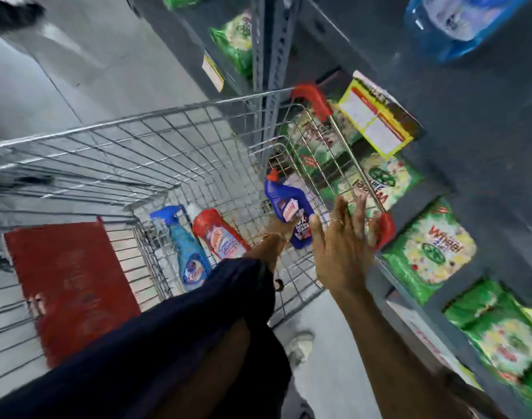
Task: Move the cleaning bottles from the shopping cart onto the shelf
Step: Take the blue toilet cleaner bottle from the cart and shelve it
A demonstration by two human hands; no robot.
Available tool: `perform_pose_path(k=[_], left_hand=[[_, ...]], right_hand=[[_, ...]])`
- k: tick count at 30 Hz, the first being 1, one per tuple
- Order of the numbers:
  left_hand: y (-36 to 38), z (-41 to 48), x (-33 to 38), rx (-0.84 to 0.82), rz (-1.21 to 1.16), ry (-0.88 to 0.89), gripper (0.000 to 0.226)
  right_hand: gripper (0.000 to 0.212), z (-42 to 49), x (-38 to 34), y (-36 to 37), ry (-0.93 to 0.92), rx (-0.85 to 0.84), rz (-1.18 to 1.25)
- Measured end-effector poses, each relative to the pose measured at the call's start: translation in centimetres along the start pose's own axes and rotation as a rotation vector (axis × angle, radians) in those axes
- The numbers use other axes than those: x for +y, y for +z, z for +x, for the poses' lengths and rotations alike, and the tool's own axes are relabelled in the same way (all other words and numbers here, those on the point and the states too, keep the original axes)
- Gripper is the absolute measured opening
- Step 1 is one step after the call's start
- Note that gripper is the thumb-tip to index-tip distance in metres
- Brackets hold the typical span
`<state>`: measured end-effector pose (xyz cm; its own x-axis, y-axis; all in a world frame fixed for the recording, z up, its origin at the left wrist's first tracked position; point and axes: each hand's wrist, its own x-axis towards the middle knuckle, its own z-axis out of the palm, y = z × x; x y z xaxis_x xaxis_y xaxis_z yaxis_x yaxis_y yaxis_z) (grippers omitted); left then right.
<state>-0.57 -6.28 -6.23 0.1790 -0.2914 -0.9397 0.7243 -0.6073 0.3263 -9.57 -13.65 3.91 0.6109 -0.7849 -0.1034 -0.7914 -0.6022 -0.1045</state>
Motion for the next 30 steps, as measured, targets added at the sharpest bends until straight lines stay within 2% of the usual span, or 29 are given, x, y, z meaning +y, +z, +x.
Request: perform_pose_path(k=[2,4,6,11,14,18,20,22,24,26,28,30], left_hand=[[1.7,1.9,1.3,0.118,-0.032,0.085,0.023],[3.5,3.1,2.8,0.269,0.036,0.174,0.044],[4.4,3.0,3.3,0.313,0.058,0.183,0.058],[2.4,1.2,2.8,0.328,0.132,0.287,0.054],[0.0,-2.9,3.3,0.261,0.138,0.397,0.049],[-2.4,-12.3,4.6,0.092,0.099,0.653,0.042],[-2.5,-17.3,5.2,-0.005,0.131,0.742,0.039],[-1.9,-21.5,5.2,-0.082,0.214,0.783,0.038],[-0.6,-24.4,4.7,-0.155,0.315,0.821,0.032],[0.9,-26.1,3.4,-0.240,0.380,0.842,0.027],[2.6,-27.2,1.6,-0.306,0.442,0.800,0.018],[4.4,-27.9,-0.2,-0.372,0.492,0.747,0.019]], right_hand=[[0.071,0.0,-0.1,0.0,-0.007,-0.024,0.006],[0.068,0.1,0.0,0.0,-0.004,-0.041,0.024],[0.065,0.1,0.0,-0.1,-0.014,-0.029,0.020],[0.058,0.1,0.0,-0.6,-0.008,-0.036,0.134],[0.058,0.0,0.6,-1.3,0.010,-0.070,0.299],[0.055,-1.3,1.7,-4.9,0.084,-0.207,0.917],[0.061,-3.3,2.2,-7.4,0.135,-0.262,1.143],[0.061,-5.9,2.2,-9.7,0.139,-0.274,1.300],[0.050,-8.4,2.4,-11.5,0.147,-0.255,1.429],[0.040,-10.7,3.7,-13.1,0.241,-0.204,1.507],[0.033,-13.2,5.8,-14.3,0.343,-0.172,1.583],[0.025,-15.8,8.3,-14.9,0.407,-0.134,1.614]])
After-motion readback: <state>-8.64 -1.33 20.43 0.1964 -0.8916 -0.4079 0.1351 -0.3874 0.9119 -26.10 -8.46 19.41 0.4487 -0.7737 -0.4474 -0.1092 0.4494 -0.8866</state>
